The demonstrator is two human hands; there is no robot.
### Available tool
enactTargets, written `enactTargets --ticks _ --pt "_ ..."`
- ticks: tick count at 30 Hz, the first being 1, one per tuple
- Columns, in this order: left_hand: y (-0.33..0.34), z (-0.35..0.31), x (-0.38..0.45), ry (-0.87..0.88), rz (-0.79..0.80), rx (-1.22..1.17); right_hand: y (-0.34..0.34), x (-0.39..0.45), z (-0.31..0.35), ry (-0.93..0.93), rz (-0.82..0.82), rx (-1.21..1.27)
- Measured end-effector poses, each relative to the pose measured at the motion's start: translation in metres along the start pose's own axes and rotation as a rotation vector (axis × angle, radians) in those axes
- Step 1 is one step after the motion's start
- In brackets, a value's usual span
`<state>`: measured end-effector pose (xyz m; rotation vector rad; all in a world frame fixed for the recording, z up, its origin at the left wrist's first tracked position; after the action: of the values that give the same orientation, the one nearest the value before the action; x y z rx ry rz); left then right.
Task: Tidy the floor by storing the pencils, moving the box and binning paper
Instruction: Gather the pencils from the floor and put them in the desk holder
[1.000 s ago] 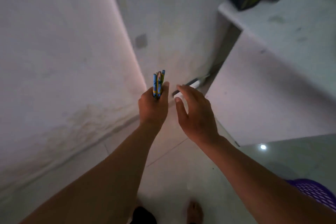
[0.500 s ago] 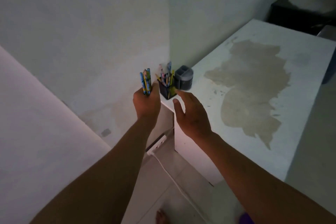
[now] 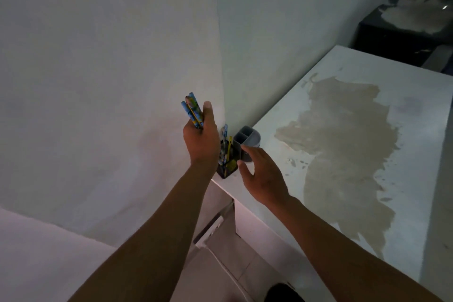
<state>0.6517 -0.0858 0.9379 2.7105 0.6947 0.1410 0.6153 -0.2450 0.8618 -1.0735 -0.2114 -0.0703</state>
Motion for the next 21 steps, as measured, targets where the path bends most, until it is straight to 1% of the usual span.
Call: enactTargets --ticks 4,6,10,15,17,21 --pt "0.022 0.007 0.015 -0.014 0.023 -0.041 0.015 0.023 -0.009 0.013 0.140 -0.018" --pt "0.026 0.019 0.024 -0.033 0.037 -0.002 0.025 0.034 -0.014 0.016 0.210 -0.029" --pt "0.020 0.040 0.044 -0.037 0.011 0.071 0.049 0.059 -0.023 0.017 0.322 -0.035" --pt "0.021 0.068 0.058 -0.014 -0.003 0.171 0.074 0.079 -0.029 -0.004 0.342 0.012" --pt "0.024 0.075 0.059 -0.022 -0.005 0.170 0.084 0.082 -0.030 -0.030 0.334 0.053" --pt "0.026 0.085 0.054 -0.030 -0.112 0.152 0.104 0.084 -0.038 -0.060 0.333 0.106"
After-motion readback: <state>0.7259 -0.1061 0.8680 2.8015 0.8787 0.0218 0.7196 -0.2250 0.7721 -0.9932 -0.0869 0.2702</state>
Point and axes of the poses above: each hand's wrist, its own x-axis towards the middle knuckle, its own y-axis out of the palm, z = x × y, the point moved 7 cm from there along x, towards the middle knuckle, and after that the axes turned 15 degrees about -x, right-handed, at the moved point
